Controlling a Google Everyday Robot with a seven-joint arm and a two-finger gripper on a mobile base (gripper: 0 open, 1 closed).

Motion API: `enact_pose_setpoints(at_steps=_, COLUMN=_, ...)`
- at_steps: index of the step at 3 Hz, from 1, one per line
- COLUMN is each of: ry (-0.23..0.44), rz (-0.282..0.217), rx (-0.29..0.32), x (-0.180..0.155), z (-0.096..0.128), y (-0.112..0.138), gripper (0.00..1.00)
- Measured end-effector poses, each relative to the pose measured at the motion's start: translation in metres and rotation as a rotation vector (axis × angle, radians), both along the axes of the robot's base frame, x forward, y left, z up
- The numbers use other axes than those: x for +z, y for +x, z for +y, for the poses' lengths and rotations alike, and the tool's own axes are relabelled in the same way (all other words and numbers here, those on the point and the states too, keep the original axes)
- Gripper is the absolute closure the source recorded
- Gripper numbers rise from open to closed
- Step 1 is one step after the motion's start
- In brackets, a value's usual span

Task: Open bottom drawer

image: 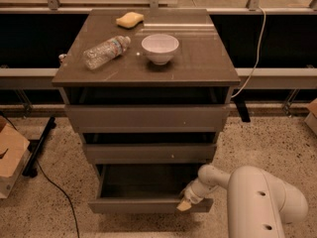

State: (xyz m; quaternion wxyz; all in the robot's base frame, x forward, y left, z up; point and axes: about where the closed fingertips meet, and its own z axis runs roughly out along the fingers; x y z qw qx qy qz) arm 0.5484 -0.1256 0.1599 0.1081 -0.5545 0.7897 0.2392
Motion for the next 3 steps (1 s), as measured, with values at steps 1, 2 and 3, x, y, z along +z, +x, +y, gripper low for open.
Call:
enact_pose_setpoints(at_steps=1, ry=0.005, rz=0.014, rx=-0.013, x=-0.001, z=0.002, y=-0.006, gripper=0.25)
enact_pose_setpoints(at_steps=2, ry=0.005, rz=0.014, rx=-0.013, x=-0.001, z=0.002, y=-0.006, gripper=0.03)
enact_pose_setpoints(at_steps=3, ry=0.028, rz=0.104, rx=-0.085, x=-0.009, z=0.011, y=-0.041, gripper=0.00)
